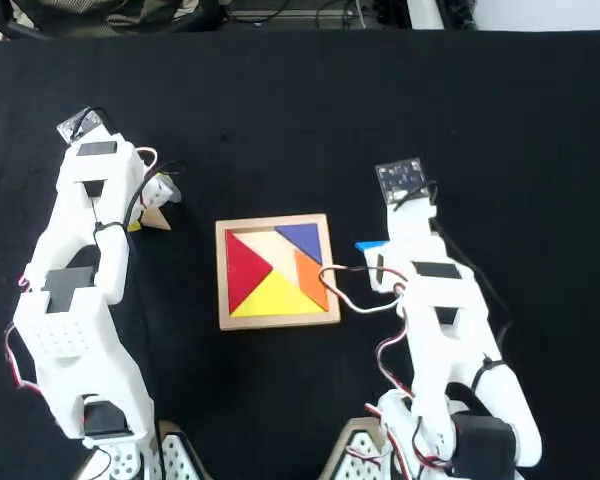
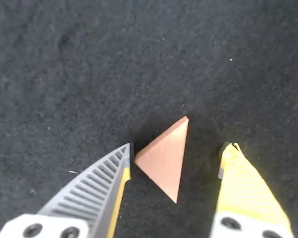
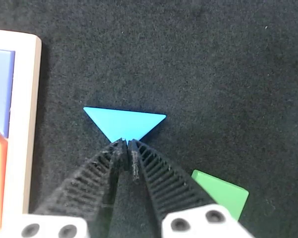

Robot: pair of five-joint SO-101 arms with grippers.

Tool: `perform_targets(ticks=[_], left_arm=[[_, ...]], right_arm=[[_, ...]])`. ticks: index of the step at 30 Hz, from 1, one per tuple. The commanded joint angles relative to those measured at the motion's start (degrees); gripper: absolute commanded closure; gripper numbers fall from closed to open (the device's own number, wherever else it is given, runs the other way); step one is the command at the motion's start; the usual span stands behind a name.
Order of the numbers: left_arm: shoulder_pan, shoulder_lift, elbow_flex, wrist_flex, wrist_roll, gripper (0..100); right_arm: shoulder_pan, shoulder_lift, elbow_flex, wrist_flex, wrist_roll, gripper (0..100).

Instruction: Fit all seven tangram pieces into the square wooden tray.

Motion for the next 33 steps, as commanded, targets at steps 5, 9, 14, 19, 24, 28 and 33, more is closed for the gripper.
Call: perform_targets(ticks=[5,9,14,19,24,28,33], left_arm=[[-1.01,-0.70,-1.27,-0.26,2.11,72],[-1.01,-0.70,-1.19,-0.18,2.11,72],[-1.01,-0.70,-1.10,-0.18,1.85,78],[-1.01,-0.70,-1.10,-0.18,1.76,84],[-1.01,-0.70,-1.10,-0.18,1.76,84],[-1.01,-0.70,-1.10,-0.18,1.76,84],[-0.66,-0.70,-1.10,-0.18,1.76,84]], right_arm=[[-0.88,0.22,-2.42,-1.23,0.53,98.7],[-0.88,0.22,-2.42,-1.23,0.53,98.7],[-0.88,0.22,-2.42,-1.23,0.53,98.7],[-0.88,0.22,-2.33,-1.23,0.53,98.7],[-0.88,0.22,-2.33,-1.23,0.53,98.7],[-0.88,0.22,-2.33,-1.23,0.53,98.7],[-0.88,0.22,-2.33,-1.23,0.53,98.7]])
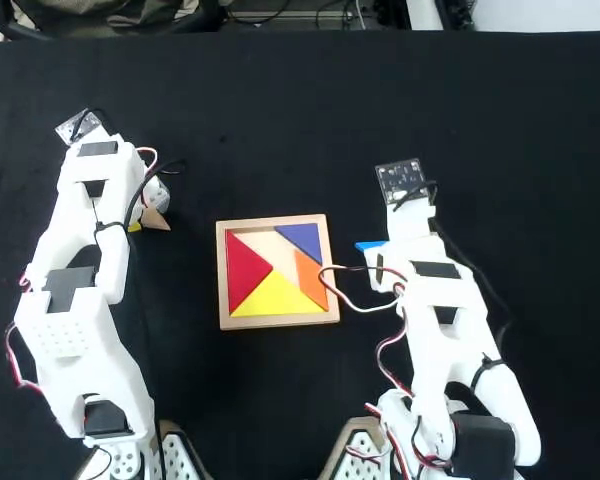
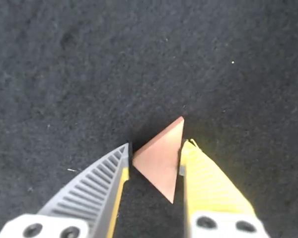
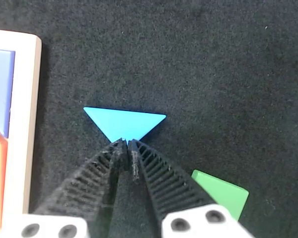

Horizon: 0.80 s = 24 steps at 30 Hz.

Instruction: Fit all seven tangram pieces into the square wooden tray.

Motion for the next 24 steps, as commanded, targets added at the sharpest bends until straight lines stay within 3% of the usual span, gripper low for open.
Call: perform_targets(ticks=[1,13,20,24], left_arm=[[-0.57,-0.70,-1.10,-0.18,0.09,84],[0.66,-1.49,-3.03,3.52,0.00,84],[3.38,-1.41,-7.52,9.67,-3.78,84],[5.93,-1.49,-10.51,14.59,-9.58,84]], right_arm=[[-0.88,0.22,-2.33,-1.23,0.53,98.7],[-0.88,0.22,-2.42,-1.23,0.53,98.7],[-0.88,0.22,-2.42,-1.23,0.53,98.7],[-0.79,0.22,-2.51,-1.23,0.53,98.7]])
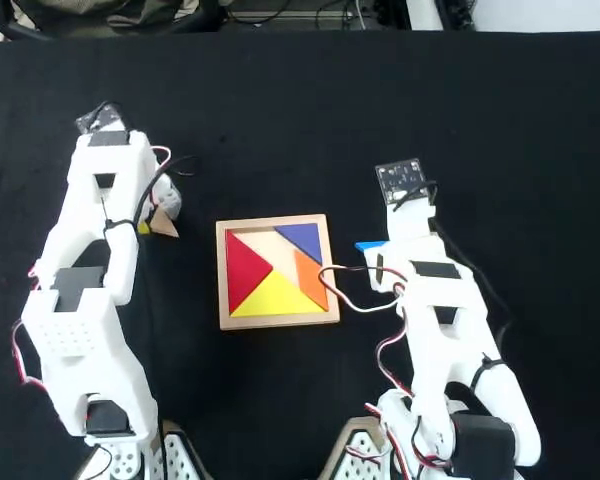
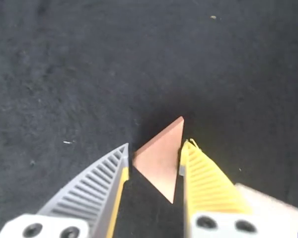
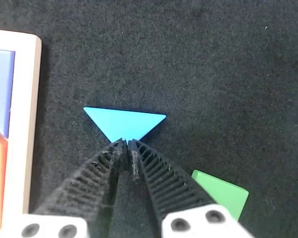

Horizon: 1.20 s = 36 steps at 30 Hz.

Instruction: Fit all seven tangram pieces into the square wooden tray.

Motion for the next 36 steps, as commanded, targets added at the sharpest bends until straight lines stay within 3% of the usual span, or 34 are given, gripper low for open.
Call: perform_targets(ticks=[1,6,14,22,26,36], left_arm=[[3.74,-1.49,-6.46,6.42,-6.59,84],[9.89,-1.76,-11.74,14.24,-7.91,84],[25.10,-15.82,-6.37,16.00,-6.07,84],[28.53,-21.27,12.18,-0.18,-4.31,84],[31.08,-21.27,16.84,-3.96,-3.69,84],[34.77,-21.27,22.46,-14.51,8.53,84]], right_arm=[[-0.53,0.13,-2.59,-1.23,0.53,98.7],[0.88,-0.22,-2.59,-2.73,0.53,98.7],[7.38,0.13,-2.59,-5.71,0.09,98.7],[7.38,0.22,-2.51,-5.71,0.09,98.7],[7.30,0.22,-2.51,-5.80,0.18,98.7],[7.30,0.22,-2.15,-7.65,0.09,98.7]])
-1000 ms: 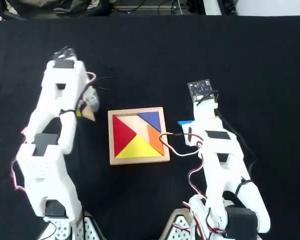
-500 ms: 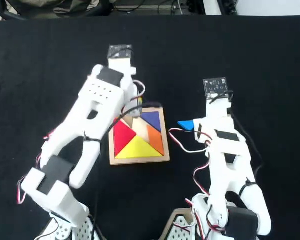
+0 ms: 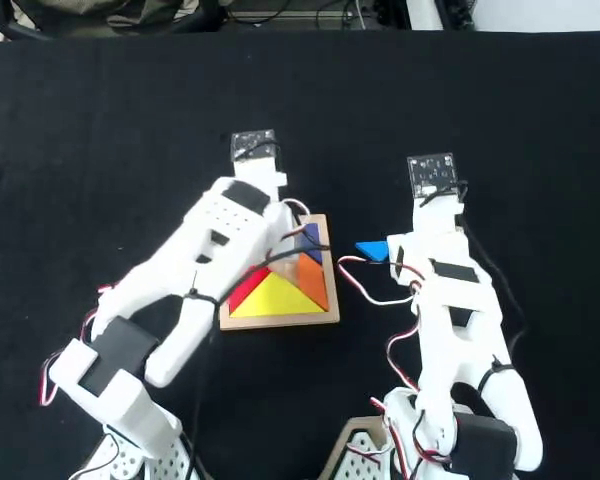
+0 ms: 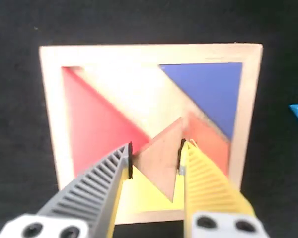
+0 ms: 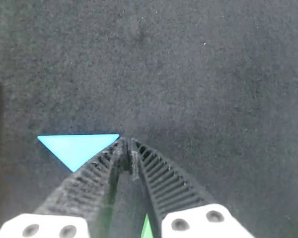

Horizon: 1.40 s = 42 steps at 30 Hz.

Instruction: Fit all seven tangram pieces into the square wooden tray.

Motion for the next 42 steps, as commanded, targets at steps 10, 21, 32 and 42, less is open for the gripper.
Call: perform_targets(ticks=[10,21,32,42], left_arm=[[2.51,-2.99,4.44,-8.00,3.87,84],[2.59,-2.99,4.53,-7.91,3.69,72],[0.22,-3.08,4.53,-10.46,0.53,72],[3.56,-1.41,4.26,-12.22,0.70,72]], right_arm=[[0.97,0.22,-2.15,-1.32,0.26,98.7],[-0.53,0.22,-1.36,-1.67,0.53,98.7],[-0.62,0.22,-1.36,-1.67,0.53,98.7],[-0.62,0.22,-1.36,-1.67,0.53,98.7]])
